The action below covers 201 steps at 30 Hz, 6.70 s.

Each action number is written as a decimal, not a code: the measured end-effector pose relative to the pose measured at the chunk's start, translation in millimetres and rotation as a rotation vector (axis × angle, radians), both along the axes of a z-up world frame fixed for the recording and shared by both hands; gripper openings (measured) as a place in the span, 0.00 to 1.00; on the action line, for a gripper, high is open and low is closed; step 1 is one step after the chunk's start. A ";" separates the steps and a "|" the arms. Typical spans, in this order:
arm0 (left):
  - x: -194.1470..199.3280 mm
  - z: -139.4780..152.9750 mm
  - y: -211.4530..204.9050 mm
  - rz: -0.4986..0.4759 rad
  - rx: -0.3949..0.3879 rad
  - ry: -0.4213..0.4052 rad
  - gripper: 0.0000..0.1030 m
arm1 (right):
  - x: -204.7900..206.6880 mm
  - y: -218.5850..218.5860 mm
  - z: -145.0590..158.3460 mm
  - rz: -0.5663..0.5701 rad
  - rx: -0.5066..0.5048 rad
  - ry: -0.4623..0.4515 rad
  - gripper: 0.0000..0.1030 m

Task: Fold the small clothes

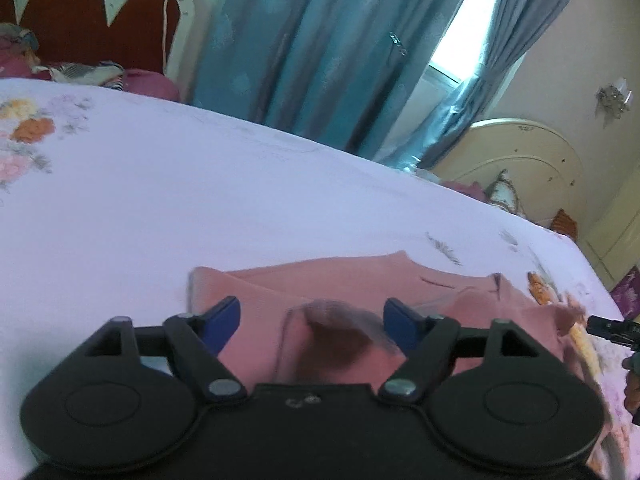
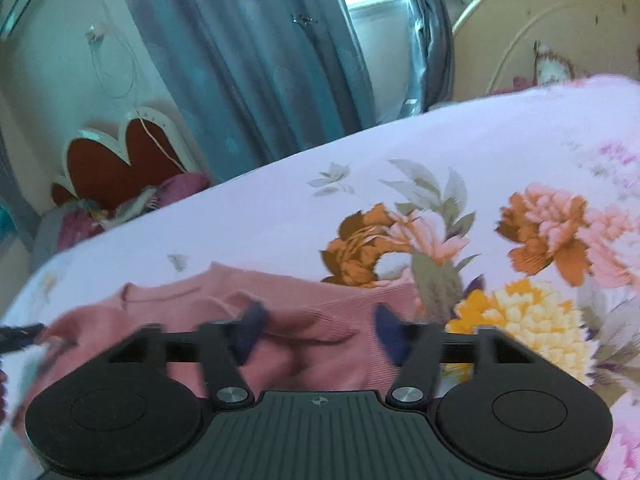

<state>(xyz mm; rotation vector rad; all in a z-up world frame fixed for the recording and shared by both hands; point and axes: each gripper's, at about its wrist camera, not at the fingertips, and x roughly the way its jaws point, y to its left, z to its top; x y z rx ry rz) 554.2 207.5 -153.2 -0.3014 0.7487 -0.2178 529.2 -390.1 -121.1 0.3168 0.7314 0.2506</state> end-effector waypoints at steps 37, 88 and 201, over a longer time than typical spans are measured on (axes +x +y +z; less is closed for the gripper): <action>-63.6 4.8 -7.5 -0.149 0.030 0.044 0.53 | -66.2 -15.2 -0.3 0.078 -0.018 0.135 0.55; -113.6 -4.3 -216.0 -0.423 0.091 -0.052 0.59 | -117.4 111.1 -2.9 0.264 -0.307 0.080 0.26; -182.8 -41.4 -10.8 0.345 -0.250 0.003 0.71 | -143.7 125.4 26.1 0.110 -0.143 0.030 0.09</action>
